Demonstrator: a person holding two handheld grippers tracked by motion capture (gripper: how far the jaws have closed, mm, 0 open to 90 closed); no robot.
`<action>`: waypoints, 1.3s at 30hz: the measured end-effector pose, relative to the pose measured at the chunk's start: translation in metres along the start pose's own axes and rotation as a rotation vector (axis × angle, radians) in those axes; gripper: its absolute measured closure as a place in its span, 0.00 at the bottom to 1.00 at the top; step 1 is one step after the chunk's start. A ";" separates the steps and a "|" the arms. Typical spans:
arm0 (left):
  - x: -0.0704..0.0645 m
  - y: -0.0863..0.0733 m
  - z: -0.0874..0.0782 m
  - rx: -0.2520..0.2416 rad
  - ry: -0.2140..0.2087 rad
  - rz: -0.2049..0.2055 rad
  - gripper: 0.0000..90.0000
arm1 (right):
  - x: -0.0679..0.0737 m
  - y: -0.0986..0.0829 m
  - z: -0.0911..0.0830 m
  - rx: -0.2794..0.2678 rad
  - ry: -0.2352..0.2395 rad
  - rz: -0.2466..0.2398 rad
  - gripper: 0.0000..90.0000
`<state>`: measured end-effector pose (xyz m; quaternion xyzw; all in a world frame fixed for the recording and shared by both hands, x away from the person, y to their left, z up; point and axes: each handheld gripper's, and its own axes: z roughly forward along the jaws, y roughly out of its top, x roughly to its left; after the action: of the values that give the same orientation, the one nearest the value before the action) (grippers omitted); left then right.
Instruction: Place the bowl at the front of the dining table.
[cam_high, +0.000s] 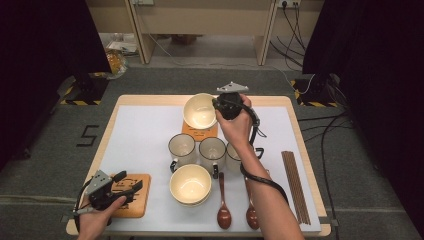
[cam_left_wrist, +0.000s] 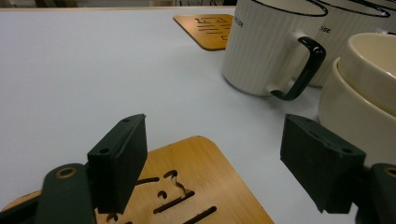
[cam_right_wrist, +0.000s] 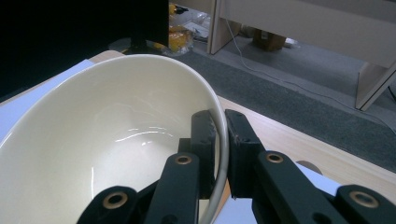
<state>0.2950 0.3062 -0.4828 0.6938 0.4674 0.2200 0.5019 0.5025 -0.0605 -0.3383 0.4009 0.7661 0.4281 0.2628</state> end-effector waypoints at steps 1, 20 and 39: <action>0.000 0.000 0.000 0.001 0.000 0.001 0.25 | 0.000 0.000 0.000 -0.001 0.001 0.002 0.92; 0.001 0.000 0.000 0.002 0.001 -0.002 0.25 | -0.005 0.001 0.012 0.015 -0.010 0.017 0.92; 0.000 -0.002 0.000 0.006 -0.003 -0.001 0.25 | -0.008 0.004 0.021 0.022 -0.016 0.031 0.92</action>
<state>0.2944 0.3060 -0.4847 0.6956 0.4675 0.2172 0.5005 0.5239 -0.0567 -0.3451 0.4192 0.7623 0.4204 0.2578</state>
